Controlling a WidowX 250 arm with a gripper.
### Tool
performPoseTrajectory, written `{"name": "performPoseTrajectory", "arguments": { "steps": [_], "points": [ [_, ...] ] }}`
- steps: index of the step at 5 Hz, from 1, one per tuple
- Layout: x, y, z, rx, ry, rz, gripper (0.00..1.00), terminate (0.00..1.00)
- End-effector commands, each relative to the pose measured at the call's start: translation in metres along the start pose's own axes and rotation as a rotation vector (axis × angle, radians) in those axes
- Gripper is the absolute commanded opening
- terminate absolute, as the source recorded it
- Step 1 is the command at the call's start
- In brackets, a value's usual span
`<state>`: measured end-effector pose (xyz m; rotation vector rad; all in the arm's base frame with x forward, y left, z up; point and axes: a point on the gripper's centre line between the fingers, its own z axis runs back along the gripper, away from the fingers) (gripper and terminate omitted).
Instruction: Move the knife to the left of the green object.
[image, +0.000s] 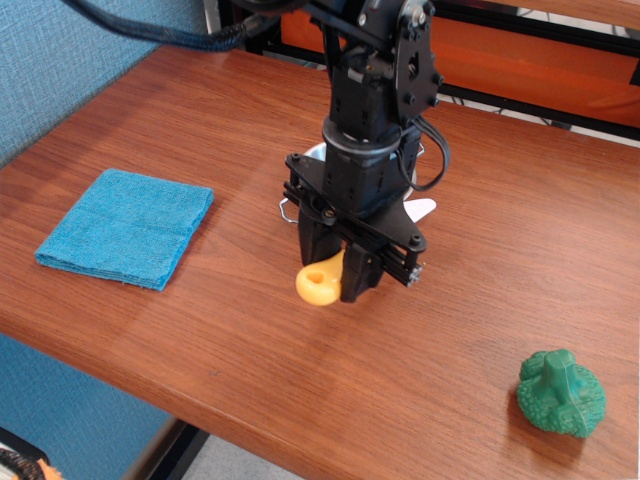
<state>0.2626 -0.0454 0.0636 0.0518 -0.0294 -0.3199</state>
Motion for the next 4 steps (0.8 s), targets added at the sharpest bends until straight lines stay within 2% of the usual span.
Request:
{"name": "performPoseTrajectory", "arguments": {
  "steps": [1,3,4],
  "points": [
    [-0.001,-0.024,-0.014,0.007,0.0,-0.033,0.0,0.0],
    [0.004,-0.038,-0.052,-0.009,0.009,0.052,0.0,0.0],
    [0.003,-0.038,-0.054,-0.029,0.01,0.067,0.0,0.0]
  ]
}}
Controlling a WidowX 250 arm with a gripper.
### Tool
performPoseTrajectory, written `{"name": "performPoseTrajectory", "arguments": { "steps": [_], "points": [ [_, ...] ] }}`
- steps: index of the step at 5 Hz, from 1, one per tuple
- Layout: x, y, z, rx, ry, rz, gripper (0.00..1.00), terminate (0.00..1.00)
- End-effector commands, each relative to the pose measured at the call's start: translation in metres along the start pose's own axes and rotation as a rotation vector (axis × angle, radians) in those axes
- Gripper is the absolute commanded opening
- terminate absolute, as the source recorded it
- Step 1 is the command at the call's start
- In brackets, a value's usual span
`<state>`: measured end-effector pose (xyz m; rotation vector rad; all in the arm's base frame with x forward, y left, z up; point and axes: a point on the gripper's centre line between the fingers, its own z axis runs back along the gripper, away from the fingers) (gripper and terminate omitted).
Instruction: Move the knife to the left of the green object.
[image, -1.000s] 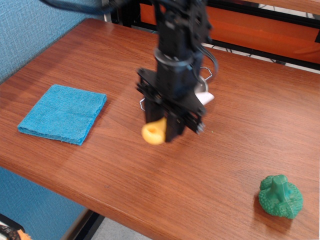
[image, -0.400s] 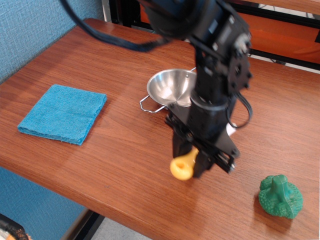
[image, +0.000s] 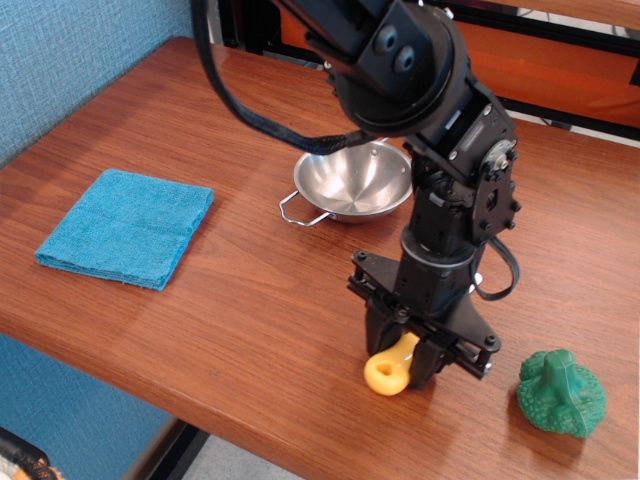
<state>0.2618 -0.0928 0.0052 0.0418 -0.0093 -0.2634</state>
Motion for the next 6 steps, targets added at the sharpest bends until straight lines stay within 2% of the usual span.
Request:
{"name": "performPoseTrajectory", "arguments": {
  "steps": [1,2,3,4,5,6],
  "points": [
    [-0.013,0.016,0.008,-0.004,-0.006,0.028,0.0,0.0],
    [-0.016,0.025,0.02,-0.016,-0.012,0.039,1.0,0.0],
    [-0.015,0.032,0.038,-0.014,-0.053,0.061,1.0,0.0],
    [-0.018,0.041,0.066,0.006,-0.13,0.1,1.0,0.0],
    [-0.019,0.055,0.091,-0.004,-0.14,0.132,1.0,0.0],
    [-0.015,0.066,0.099,0.046,-0.068,0.126,1.0,0.0]
  ]
}}
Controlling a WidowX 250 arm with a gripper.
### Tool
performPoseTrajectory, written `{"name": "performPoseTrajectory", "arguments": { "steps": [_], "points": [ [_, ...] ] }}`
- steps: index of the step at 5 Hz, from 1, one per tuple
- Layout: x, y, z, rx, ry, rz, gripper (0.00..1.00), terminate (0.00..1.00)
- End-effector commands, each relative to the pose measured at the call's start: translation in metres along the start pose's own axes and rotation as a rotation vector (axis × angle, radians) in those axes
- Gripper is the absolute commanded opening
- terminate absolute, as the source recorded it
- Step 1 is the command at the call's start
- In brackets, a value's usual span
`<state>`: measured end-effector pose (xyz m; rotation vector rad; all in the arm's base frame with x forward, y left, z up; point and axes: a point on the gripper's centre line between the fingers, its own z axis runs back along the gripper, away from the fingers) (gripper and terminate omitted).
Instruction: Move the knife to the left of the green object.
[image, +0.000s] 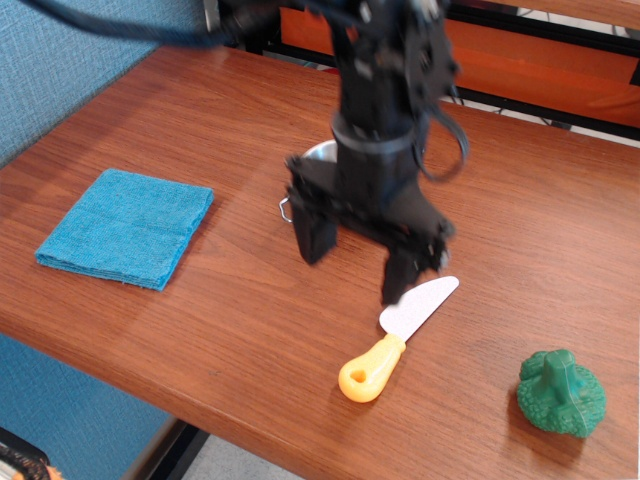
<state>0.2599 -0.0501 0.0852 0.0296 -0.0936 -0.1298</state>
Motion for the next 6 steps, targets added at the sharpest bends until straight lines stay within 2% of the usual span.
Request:
{"name": "performPoseTrajectory", "arguments": {
  "steps": [1,2,3,4,5,6],
  "points": [
    [0.029,0.013,0.019,0.118,0.02,-0.047,1.0,0.0],
    [0.058,0.0,0.029,0.122,-0.004,-0.112,1.0,0.0],
    [0.082,-0.017,0.036,0.108,-0.011,-0.109,1.0,0.0],
    [0.104,-0.027,0.03,0.078,0.002,-0.041,1.0,0.0],
    [0.119,-0.018,0.024,0.098,0.041,0.025,1.0,0.0],
    [0.119,-0.018,0.024,0.098,0.041,0.025,1.0,0.0]
  ]
}}
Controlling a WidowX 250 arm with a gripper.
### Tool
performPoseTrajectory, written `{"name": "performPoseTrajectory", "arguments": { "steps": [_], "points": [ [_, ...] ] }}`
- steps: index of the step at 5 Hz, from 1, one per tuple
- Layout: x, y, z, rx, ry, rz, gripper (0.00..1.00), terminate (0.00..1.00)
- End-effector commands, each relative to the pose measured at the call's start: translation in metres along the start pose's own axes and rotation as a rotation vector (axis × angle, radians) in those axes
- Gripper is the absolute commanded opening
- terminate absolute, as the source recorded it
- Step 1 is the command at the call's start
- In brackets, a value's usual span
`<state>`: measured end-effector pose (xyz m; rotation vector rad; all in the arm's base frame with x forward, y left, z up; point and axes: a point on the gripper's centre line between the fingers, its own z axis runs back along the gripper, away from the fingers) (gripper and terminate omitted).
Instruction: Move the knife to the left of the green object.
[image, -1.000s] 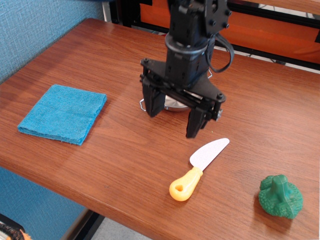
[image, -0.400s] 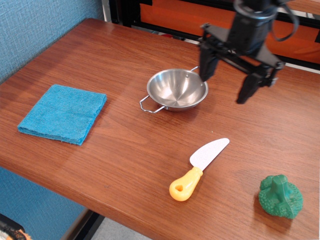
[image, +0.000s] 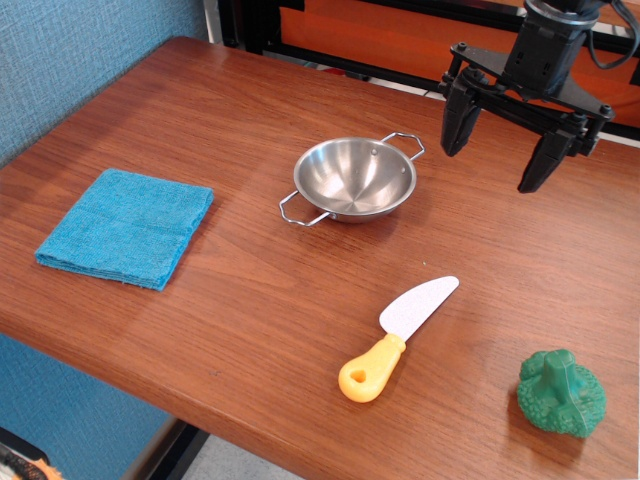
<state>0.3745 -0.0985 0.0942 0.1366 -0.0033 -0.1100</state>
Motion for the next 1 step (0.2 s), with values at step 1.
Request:
{"name": "performPoseTrajectory", "arguments": {
  "steps": [1],
  "points": [
    [-0.0038,0.0172,0.0232,-0.005,-0.055,0.014,1.0,1.0]
  ]
}}
